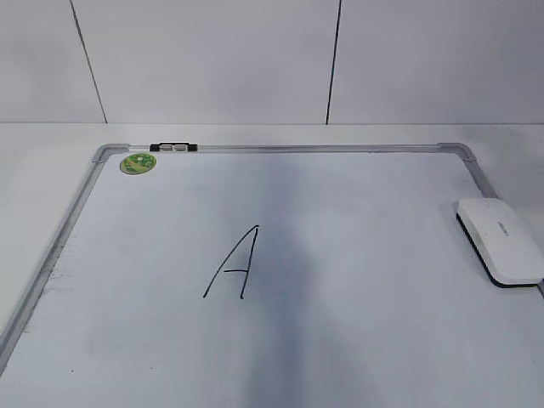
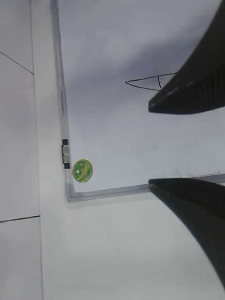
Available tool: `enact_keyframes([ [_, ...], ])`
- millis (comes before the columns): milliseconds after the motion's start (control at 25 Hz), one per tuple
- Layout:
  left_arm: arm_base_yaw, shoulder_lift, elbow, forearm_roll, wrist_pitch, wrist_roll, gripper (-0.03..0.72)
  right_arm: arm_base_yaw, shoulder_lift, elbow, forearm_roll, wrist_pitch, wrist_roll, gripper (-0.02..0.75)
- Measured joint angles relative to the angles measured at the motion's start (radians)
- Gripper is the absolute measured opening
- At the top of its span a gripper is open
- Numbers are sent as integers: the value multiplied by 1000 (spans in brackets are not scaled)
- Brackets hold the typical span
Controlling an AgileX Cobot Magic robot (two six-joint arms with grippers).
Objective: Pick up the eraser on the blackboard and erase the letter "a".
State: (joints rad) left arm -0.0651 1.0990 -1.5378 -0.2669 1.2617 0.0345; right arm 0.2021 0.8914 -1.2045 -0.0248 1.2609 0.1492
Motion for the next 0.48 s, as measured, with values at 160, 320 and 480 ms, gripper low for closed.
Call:
enact_keyframes([
  [160, 0, -113, 0, -30, 5, -6, 340, 36, -114, 50, 0, 2, 16, 593],
  [320, 0, -218, 11, -57, 11, -6, 340, 39, -237, 99, 0, 5, 35, 593],
  [480, 0, -337, 92, -65, 12, -7, 340, 39, -342, 157, 0, 7, 40, 593],
])
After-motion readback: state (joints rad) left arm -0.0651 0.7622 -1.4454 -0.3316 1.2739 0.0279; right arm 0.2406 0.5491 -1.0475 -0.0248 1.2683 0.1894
